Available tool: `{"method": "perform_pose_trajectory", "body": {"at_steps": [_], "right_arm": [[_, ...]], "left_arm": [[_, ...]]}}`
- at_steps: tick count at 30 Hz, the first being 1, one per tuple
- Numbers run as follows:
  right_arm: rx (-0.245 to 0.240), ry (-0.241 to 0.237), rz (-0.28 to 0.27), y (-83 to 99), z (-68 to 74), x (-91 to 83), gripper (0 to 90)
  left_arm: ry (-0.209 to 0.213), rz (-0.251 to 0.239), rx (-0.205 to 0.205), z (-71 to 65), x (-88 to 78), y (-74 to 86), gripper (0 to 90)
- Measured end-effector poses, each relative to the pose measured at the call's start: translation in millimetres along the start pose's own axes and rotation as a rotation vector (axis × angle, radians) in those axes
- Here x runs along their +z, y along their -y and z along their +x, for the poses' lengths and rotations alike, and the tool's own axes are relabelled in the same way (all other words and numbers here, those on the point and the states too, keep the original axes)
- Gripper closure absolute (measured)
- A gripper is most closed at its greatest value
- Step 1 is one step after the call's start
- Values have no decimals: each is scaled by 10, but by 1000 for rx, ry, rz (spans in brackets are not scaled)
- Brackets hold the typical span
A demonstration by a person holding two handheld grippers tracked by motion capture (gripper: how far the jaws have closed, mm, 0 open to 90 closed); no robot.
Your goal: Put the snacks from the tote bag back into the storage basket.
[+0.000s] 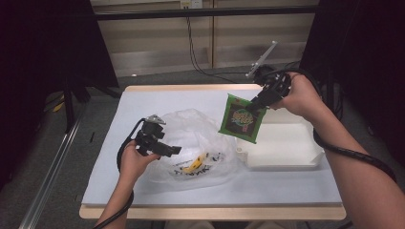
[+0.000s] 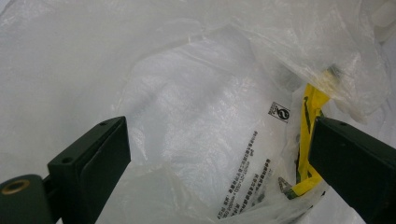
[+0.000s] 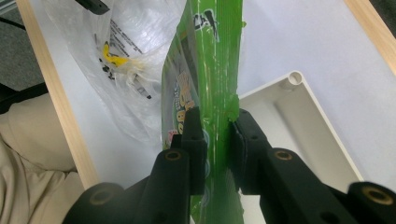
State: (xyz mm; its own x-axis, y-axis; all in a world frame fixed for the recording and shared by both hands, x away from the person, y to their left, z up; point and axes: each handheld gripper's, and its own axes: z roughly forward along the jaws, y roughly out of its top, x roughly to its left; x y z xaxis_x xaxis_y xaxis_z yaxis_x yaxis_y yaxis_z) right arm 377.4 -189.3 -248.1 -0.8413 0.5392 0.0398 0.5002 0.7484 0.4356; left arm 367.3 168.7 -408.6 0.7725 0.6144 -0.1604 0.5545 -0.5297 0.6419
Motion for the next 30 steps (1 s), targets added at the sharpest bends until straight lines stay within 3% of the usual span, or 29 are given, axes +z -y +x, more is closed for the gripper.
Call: {"method": "perform_pose_trajectory", "body": {"at_steps": [2,14,18,30], "right_arm": [[-5,6,2,17,-4,-6,774],[0,22,3,133,-60,-55,775],[5,29,6,180,-82,-71,775],[9,42,19,305,-159,-66,775]], "left_arm": [[-17,0,6,-7,5,0,56],[-16,-4,-2,-16,16,1,58],[4,11,8,-18,16,-5,58],[6,-8,-3,-38,47,-3,57]]}}
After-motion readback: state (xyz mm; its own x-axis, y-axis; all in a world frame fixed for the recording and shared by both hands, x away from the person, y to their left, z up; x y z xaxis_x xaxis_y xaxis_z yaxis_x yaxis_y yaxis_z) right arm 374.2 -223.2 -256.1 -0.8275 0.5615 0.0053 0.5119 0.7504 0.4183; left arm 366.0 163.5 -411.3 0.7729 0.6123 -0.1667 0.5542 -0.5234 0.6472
